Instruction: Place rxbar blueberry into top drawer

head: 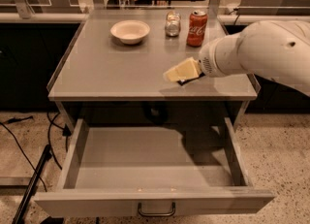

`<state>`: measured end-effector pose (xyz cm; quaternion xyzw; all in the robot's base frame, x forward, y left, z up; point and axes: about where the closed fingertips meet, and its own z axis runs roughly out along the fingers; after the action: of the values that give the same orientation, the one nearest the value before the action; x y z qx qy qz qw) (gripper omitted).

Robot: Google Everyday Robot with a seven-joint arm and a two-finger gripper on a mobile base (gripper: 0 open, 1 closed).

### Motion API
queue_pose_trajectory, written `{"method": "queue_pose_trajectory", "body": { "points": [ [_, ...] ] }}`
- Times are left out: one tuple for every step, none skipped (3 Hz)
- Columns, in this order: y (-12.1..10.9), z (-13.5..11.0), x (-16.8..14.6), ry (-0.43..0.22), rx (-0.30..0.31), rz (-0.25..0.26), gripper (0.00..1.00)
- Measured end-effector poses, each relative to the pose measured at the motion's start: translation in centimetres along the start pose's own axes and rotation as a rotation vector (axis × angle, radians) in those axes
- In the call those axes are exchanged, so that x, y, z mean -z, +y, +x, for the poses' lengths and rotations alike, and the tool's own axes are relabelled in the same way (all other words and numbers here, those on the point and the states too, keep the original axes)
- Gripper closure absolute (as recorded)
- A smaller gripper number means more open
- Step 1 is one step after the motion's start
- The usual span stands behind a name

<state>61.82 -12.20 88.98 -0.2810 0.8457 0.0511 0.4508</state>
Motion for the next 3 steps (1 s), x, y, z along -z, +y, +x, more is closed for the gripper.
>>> {"method": "queue_pose_trajectory", "body": {
  "points": [
    [-0.4,0.1,-1.5,0.025,-0.011,0.01,0.0],
    [-0.9,0.4,-2.7,0.046,-0.024,0.017,0.0],
    [-1.6,0.8,-3.7,0.067,-0.042,0.024,0.0]
  ]
}}
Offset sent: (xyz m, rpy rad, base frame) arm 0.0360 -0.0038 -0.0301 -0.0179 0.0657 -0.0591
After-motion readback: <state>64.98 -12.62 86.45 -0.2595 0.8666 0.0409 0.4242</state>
